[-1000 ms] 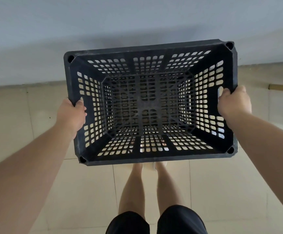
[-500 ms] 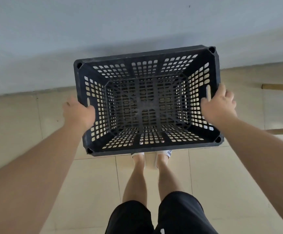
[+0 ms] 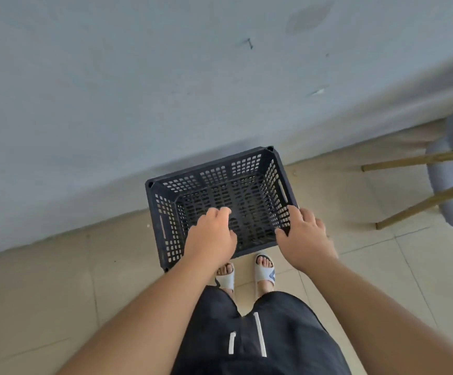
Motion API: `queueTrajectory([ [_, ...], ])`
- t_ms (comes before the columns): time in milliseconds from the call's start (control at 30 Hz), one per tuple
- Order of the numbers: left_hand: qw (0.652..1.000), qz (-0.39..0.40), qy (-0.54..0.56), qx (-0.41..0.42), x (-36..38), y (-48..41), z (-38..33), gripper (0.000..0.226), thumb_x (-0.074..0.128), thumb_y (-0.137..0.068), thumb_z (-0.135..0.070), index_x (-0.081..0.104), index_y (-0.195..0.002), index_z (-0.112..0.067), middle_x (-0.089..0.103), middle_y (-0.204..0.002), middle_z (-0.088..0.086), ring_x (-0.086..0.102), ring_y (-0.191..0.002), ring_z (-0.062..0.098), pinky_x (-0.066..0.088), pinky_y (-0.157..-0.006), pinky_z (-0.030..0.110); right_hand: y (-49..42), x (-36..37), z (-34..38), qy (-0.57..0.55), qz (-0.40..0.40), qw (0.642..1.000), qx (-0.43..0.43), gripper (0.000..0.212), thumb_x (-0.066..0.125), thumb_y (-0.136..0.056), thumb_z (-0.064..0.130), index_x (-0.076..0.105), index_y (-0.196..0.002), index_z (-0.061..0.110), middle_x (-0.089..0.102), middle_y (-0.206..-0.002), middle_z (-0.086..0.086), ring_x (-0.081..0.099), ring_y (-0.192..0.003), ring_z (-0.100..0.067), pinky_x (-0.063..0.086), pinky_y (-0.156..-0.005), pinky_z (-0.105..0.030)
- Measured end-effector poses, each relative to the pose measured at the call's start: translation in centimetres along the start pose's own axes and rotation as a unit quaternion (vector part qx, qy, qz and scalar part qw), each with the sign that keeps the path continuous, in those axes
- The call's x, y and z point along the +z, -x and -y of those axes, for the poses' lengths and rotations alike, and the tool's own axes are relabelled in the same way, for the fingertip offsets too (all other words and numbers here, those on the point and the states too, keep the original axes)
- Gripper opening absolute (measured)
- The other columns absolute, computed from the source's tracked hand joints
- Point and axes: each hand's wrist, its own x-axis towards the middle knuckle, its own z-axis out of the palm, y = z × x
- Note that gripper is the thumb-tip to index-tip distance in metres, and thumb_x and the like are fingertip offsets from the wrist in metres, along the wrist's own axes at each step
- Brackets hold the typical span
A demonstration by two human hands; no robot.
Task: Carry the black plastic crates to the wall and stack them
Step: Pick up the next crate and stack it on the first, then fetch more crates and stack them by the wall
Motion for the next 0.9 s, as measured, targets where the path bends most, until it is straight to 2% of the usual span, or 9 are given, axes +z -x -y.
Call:
queueTrajectory([
  [100, 0.995, 0.016, -0.070, 0.063, -2.3, 1.0, -1.0, 0.054, 0.047, -0.102, -0.033, 0.032, -0.152, -0.022, 0.050, -0.144, 0.004, 0.053, -0.125, 0.028, 0.049, -0.098, 0.048, 3.9, -1.3, -0.7, -0.011, -0.024, 0.999, 0.033, 0.061, 0.041, -0.101, 0.045, 0.022, -0.156, 0.028, 0.031, -0.159, -0.002, 0.031, -0.142, -0.031, 0.037, -0.109, -0.056],
  [233, 0.971, 0.047, -0.167, 0.162, -4.5, 2.0, -2.3, 0.057, 0.045, -0.104, -0.038, 0.028, -0.155, -0.019, 0.045, -0.152, 0.007, 0.047, -0.135, 0.030, 0.043, -0.104, 0.049, 9.3, -2.0, -1.7, -0.027, -0.063, 0.991, 0.111, 0.062, 0.040, -0.102, 0.049, 0.021, -0.157, 0.027, 0.028, -0.162, -0.005, 0.029, -0.146, -0.034, 0.034, -0.112, -0.057],
  [333, 0.953, 0.062, -0.186, 0.229, -5.4, 3.2, -4.0, 0.059, 0.043, -0.104, -0.039, 0.026, -0.157, -0.019, 0.040, -0.156, 0.008, 0.042, -0.139, 0.030, 0.041, -0.107, 0.050, 13.1, -1.9, -2.5, -0.073, -0.093, 0.977, 0.177, 0.064, 0.041, -0.101, 0.049, 0.022, -0.157, 0.025, 0.027, -0.162, -0.006, 0.028, -0.146, -0.035, 0.035, -0.110, -0.057],
  [500, 0.921, 0.074, -0.208, 0.320, -5.2, 6.7, -6.9, 0.061, 0.045, -0.102, -0.041, 0.030, -0.156, -0.018, 0.042, -0.153, 0.008, 0.044, -0.136, 0.031, 0.042, -0.105, 0.051, 19.4, -0.7, -4.4, -0.136, -0.121, 0.947, 0.265, 0.061, 0.042, -0.102, 0.048, 0.026, -0.156, 0.023, 0.028, -0.161, -0.005, 0.028, -0.145, -0.034, 0.036, -0.106, -0.057],
  [700, 0.869, 0.081, -0.262, 0.411, -4.0, 12.1, -12.5, 0.060, 0.044, -0.101, -0.043, 0.033, -0.154, -0.018, 0.043, -0.152, 0.008, 0.045, -0.135, 0.030, 0.042, -0.103, 0.050, 26.5, 1.5, -8.6, -0.224, -0.166, 0.896, 0.346, 0.061, 0.041, -0.102, 0.050, 0.026, -0.156, 0.025, 0.029, -0.160, -0.003, 0.030, -0.144, -0.032, 0.039, -0.106, -0.055],
  [900, 0.809, 0.086, -0.301, 0.497, -0.2, 19.9, -19.8, 0.058, 0.045, -0.101, -0.043, 0.036, -0.152, -0.017, 0.045, -0.150, 0.008, 0.047, -0.133, 0.030, 0.044, -0.104, 0.049, 34.7, 6.0, -14.9, -0.314, -0.203, 0.823, 0.427, 0.065, 0.042, -0.101, 0.053, 0.025, -0.158, 0.026, 0.031, -0.161, -0.005, 0.031, -0.145, -0.034, 0.038, -0.110, -0.054],
])
